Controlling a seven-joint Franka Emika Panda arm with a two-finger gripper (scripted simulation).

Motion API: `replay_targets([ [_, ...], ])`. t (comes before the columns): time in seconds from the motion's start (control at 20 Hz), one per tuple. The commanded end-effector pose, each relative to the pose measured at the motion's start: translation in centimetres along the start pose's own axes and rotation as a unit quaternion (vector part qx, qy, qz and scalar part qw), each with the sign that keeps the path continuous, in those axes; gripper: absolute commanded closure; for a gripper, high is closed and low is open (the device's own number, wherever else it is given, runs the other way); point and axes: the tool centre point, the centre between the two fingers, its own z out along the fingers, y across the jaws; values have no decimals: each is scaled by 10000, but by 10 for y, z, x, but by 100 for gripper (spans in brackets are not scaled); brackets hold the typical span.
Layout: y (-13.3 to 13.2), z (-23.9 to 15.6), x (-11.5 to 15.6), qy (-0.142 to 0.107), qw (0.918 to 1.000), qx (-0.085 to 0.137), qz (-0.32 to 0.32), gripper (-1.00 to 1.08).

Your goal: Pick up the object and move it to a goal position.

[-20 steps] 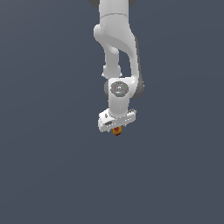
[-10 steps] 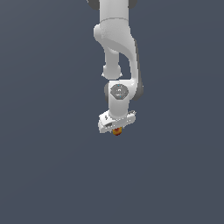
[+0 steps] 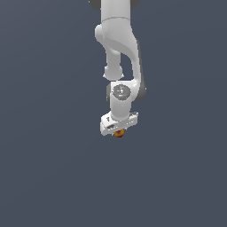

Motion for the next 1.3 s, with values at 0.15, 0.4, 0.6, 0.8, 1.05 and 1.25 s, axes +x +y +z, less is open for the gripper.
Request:
replay_targets([
  [0.15, 15, -27, 24, 364, 9992, -95, -100, 108],
  [0.4, 37, -78, 61, 979, 9945, -251, -278, 108],
  [0.6, 57, -133, 92, 1596, 9853, -407, -457, 108],
  [0.8, 75, -197, 118, 2251, 9705, -568, -647, 108],
  [1.05, 90, -271, 137, 2953, 9488, -732, -850, 108],
  [1.25, 98, -321, 144, 3412, 9311, -831, -984, 108],
])
